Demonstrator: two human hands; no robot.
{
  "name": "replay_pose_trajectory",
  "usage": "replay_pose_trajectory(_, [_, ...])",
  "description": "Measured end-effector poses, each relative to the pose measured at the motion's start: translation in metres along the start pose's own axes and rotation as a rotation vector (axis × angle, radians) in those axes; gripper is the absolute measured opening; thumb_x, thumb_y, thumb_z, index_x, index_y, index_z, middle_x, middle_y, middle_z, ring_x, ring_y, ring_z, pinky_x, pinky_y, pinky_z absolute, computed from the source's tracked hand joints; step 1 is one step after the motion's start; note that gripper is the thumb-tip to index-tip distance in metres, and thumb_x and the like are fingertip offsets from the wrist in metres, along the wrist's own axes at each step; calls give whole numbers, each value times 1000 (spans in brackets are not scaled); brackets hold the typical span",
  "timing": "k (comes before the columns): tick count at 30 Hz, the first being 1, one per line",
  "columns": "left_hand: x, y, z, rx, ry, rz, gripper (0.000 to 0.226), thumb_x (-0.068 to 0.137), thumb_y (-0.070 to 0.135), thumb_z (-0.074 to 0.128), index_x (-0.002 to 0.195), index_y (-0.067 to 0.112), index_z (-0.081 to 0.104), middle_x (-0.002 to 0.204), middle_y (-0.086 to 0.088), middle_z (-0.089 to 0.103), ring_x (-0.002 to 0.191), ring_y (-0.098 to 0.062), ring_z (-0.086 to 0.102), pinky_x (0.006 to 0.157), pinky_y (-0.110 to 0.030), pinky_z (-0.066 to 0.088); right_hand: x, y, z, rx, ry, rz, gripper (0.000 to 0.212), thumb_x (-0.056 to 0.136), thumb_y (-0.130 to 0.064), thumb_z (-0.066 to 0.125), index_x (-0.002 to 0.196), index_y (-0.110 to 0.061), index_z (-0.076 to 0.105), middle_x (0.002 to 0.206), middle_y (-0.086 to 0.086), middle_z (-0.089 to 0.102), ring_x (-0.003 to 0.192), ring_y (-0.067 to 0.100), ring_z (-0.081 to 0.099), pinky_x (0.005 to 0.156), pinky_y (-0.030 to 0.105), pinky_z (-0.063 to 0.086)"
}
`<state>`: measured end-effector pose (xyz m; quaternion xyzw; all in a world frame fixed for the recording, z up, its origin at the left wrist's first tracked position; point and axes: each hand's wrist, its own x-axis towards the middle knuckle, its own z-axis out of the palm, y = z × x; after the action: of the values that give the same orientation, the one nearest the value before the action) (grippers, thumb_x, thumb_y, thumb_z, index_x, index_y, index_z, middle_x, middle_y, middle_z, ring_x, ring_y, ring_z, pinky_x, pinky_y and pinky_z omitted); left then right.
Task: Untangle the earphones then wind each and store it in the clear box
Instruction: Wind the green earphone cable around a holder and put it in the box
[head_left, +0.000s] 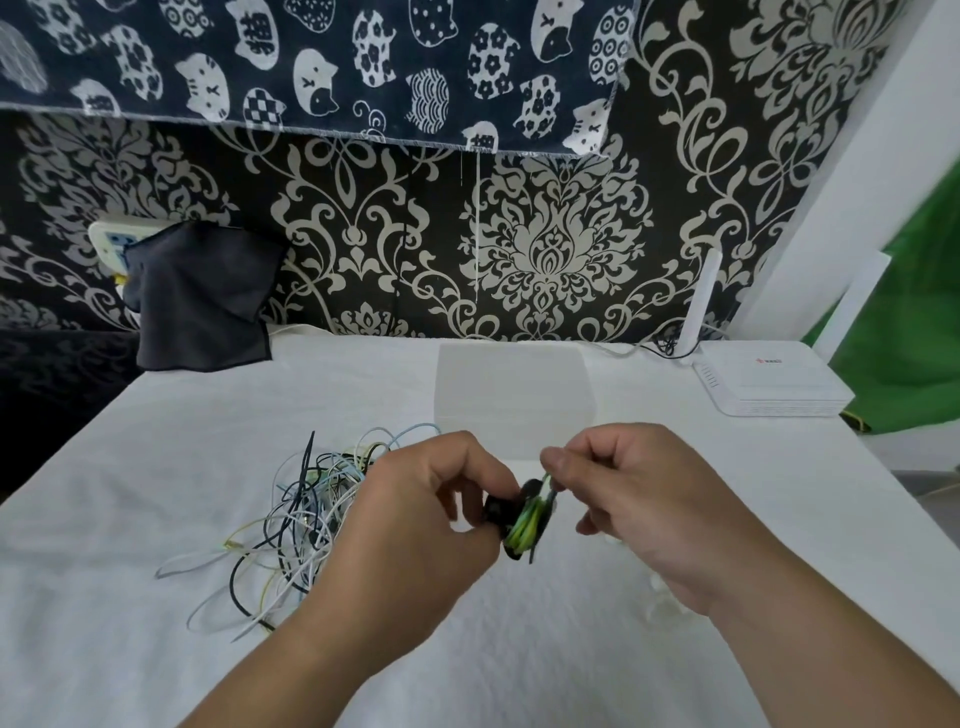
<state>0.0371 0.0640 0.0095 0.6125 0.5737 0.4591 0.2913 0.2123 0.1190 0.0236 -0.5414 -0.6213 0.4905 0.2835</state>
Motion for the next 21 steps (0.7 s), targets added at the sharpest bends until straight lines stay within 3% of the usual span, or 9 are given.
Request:
replay_pose_trajectory(3, [0, -1, 2, -5, 60, 25, 50, 66, -14, 73, 75, 35, 69, 73, 6, 70, 59, -17, 57, 60, -37, 50, 0, 2, 4, 84, -61, 38, 31, 95, -29, 64, 68, -14, 67, 60, -4, 62, 55, 14, 61, 78, 46, 61])
replay_pose_trajectory(7, [-1, -4, 4, 79, 163, 165, 52, 63, -18, 75, 76, 31, 65, 81, 17, 71, 72, -13, 65, 64, -19, 51, -5, -5, 5, 280, -183, 102, 26, 98, -25, 58, 82, -6, 65, 72, -5, 70, 67, 32, 73, 62, 39, 61])
replay_pose_trajectory(11, [0, -8, 4, 26, 197, 247, 48, 61, -20, 70, 71, 27, 66, 92, 13, 69, 88, -10, 70, 76, -16, 54, -4, -4, 6, 375, -192, 35, 20, 94, -18, 61, 82, -2, 64, 77, 8, 72, 70, 28, 73, 66, 35, 60])
replay_pose_trajectory(15, [1, -9, 4, -311, 129, 46, 40, 59, -10, 48, 72, 22, 69, 105, 7, 67, 101, -17, 71, 87, -24, 55, 1, 3, 6, 233, -34, -174, 18, 90, -15, 69, 72, -13, 70, 89, 2, 76, 85, 23, 74, 82, 39, 61])
replay_pose_trajectory(18, [4, -7, 0, -532, 69, -186, 16, 71, 10, 65, 86, 13, 68, 95, -7, 74, 81, -19, 71, 80, -39, 57, 2, 5, 7, 114, 38, -298, 25, 89, -16, 71, 65, -23, 70, 95, -8, 75, 91, 18, 72, 90, 46, 57])
replay_pose_trajectory(21, [3, -6, 3, -494, -29, -314, 35, 67, 32, 89, 91, 14, 72, 95, -9, 74, 77, -27, 74, 68, -37, 60, 2, 6, 8, 67, 66, -343, 23, 89, -17, 72, 66, -21, 70, 93, -11, 74, 90, 15, 71, 89, 49, 56])
